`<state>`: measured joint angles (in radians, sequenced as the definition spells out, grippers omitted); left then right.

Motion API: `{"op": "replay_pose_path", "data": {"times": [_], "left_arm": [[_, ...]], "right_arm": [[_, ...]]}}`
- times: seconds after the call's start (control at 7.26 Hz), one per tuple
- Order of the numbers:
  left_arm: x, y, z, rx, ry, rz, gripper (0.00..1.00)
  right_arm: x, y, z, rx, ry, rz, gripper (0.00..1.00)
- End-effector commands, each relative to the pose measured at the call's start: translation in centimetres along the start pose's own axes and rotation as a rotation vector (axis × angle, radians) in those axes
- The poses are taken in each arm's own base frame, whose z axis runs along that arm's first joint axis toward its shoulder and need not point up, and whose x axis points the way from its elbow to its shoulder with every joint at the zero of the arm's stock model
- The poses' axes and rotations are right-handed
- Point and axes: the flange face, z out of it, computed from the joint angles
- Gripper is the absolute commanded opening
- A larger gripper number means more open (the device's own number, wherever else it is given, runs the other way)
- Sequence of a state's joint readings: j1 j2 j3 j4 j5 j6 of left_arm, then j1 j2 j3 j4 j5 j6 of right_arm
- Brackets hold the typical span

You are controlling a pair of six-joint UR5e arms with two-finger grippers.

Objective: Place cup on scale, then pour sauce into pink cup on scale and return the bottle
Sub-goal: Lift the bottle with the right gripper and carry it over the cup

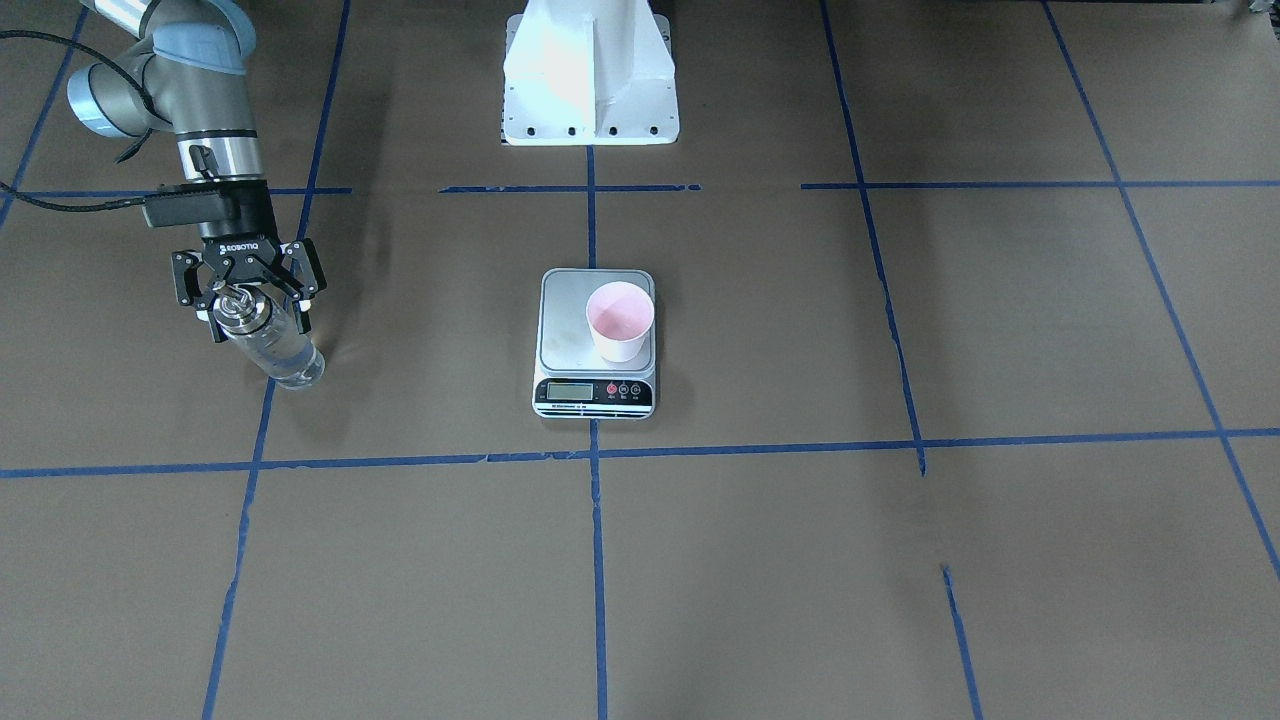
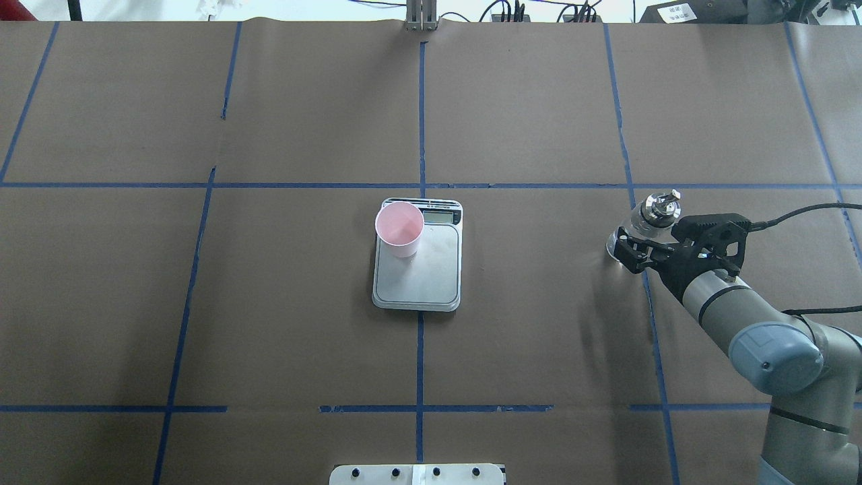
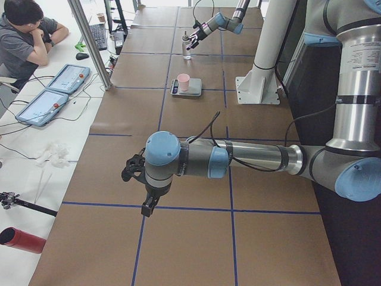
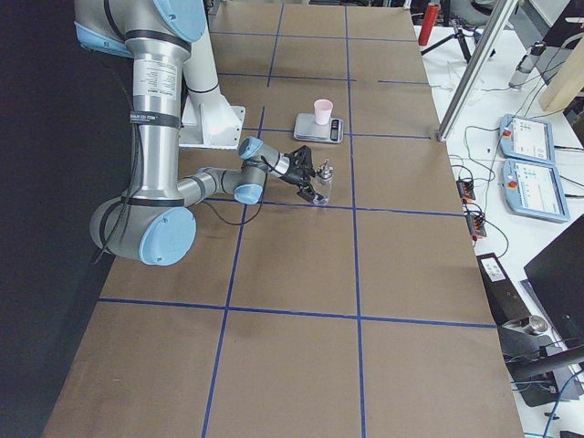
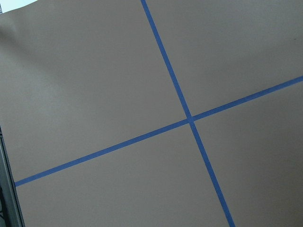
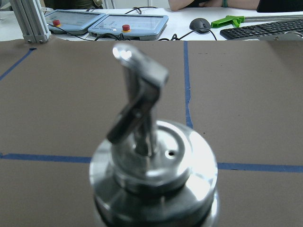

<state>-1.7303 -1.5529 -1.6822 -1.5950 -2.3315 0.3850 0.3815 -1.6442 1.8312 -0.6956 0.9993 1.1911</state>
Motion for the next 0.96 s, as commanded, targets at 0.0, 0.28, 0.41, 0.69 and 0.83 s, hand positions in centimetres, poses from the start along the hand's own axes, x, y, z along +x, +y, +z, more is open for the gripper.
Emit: {"op": "replay_pose_path", "data": {"times": [0.0,0.28,0.41,0.69,0.83], "left_arm": [[-0.1,0.1,0.1,-0.002,-0.001,-0.002,1.0],[0.0,0.2,0.1,-0.002,0.001,-0.002,1.0],[-0.1,0.2,0.1,-0.003,0.001,-0.003,1.0],[0.0,0.2,0.1,-0.002,0.001,-0.002,1.0],[0.0,0.2,0.1,-0.002,0.001,-0.002,1.0]], "right_arm": [[-0.8,-0.2,0.1,0.014,-0.003,0.015,1.0],[-1.7,-0.2,1.2,0.041,0.007,0.02,1.0],[-1.5,0.3,1.9,0.037,0.017,0.012,1.0],[-0.6,0.3,2.0,0.065,0.039,0.009,0.62],[-0.2,0.3,2.0,0.069,0.045,0.007,0.04]]}}
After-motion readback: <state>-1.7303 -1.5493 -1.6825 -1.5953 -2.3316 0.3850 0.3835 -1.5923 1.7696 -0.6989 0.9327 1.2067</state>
